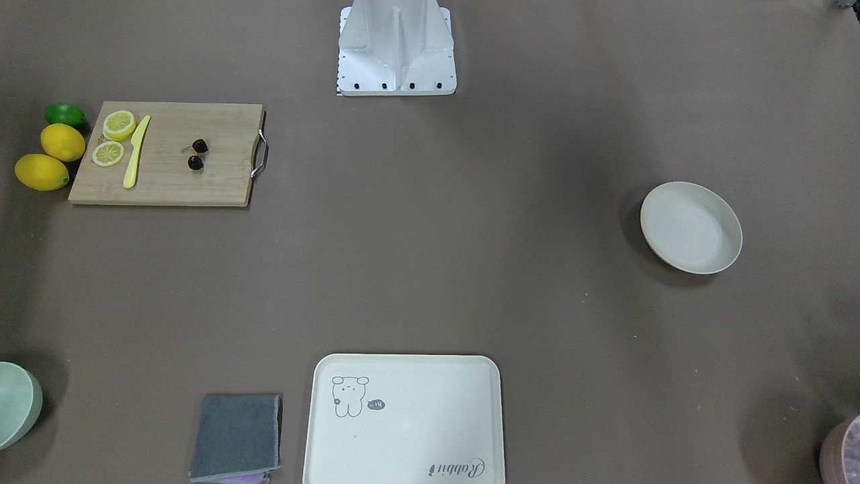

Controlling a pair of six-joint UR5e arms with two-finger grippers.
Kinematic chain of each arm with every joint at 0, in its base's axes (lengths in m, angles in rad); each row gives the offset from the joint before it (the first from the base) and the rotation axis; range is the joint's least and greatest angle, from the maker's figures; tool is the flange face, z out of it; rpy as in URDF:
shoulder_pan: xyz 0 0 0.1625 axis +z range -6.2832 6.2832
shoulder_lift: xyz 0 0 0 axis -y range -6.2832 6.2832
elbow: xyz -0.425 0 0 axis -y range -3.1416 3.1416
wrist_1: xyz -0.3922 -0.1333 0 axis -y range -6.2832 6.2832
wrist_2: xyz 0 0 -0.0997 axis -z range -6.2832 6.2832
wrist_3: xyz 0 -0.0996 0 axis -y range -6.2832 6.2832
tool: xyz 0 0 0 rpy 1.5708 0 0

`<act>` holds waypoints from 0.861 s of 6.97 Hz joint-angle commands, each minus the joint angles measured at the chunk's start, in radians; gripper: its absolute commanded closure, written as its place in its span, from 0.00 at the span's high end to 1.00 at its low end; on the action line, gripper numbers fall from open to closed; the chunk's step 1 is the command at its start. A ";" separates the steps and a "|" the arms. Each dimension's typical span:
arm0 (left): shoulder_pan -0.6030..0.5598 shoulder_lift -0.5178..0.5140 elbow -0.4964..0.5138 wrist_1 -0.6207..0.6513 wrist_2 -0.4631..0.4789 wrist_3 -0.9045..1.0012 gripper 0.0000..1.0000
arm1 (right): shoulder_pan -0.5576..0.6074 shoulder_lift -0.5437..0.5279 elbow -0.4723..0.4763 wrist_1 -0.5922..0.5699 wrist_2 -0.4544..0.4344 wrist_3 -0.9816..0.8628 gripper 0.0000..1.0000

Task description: Place red cherry on plate

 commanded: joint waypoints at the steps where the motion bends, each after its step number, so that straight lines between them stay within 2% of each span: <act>1: 0.084 0.076 0.034 -0.104 -0.052 0.005 0.98 | 0.001 -0.001 -0.003 0.002 -0.002 -0.002 1.00; 3: 0.212 0.092 0.153 -0.255 -0.237 -0.010 0.98 | 0.003 -0.007 -0.003 0.003 -0.010 -0.004 1.00; 4: 0.232 0.087 0.199 -0.337 -0.265 -0.067 0.98 | 0.015 -0.015 -0.003 0.003 -0.010 -0.007 1.00; 6: 0.260 0.084 0.314 -0.553 -0.263 -0.171 0.98 | 0.026 -0.032 -0.001 0.003 -0.009 -0.015 1.00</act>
